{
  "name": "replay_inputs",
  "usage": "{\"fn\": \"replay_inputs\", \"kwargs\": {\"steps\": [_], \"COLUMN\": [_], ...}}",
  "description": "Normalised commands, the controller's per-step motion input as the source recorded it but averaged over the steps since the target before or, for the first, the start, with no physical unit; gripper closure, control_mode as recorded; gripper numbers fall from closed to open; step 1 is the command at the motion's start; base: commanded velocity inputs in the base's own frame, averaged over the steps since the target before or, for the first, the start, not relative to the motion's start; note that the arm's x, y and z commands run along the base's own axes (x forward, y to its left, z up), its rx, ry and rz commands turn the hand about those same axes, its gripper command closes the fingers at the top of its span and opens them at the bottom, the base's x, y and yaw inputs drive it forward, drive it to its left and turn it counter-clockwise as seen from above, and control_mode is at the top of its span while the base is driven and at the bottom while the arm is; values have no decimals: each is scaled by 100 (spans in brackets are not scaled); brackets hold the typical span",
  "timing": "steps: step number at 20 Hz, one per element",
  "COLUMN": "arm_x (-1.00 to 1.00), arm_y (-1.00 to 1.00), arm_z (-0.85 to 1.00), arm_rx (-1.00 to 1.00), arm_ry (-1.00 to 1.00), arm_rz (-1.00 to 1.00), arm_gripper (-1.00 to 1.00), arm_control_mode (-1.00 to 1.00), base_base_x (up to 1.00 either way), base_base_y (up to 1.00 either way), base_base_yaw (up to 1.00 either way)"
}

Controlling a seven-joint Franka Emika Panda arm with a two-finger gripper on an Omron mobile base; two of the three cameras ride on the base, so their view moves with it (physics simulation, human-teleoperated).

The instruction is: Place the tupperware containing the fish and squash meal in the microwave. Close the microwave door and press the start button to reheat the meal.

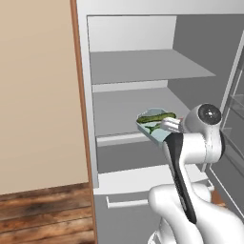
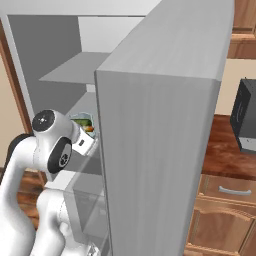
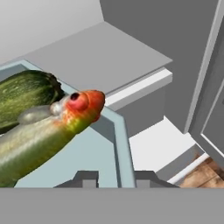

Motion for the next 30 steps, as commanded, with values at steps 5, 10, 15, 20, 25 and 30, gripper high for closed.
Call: {"fn": "replay_inputs", "kwargs": {"steps": [5,10,15,20,25,30], "arm_x": [0,0,0,0,0,0], "arm_y": [0,0,0,0,0,0], "arm_z": [0,0,0,0,0,0], "arm_rx": [0,0,0,0,0,0], "arm_ry": [0,0,0,0,0,0], "arm_rz": [0,0,0,0,0,0], "arm_gripper": [100,100,100,100,100,100], "arm_control_mode": [-100,100,100,100,100,100], "base_base_x": [0,0,0,-5,-50,-80], "base_base_y": [0,3,50,61,21,0], "base_base_yaw": [0,0,0,0,-5,-19]}}
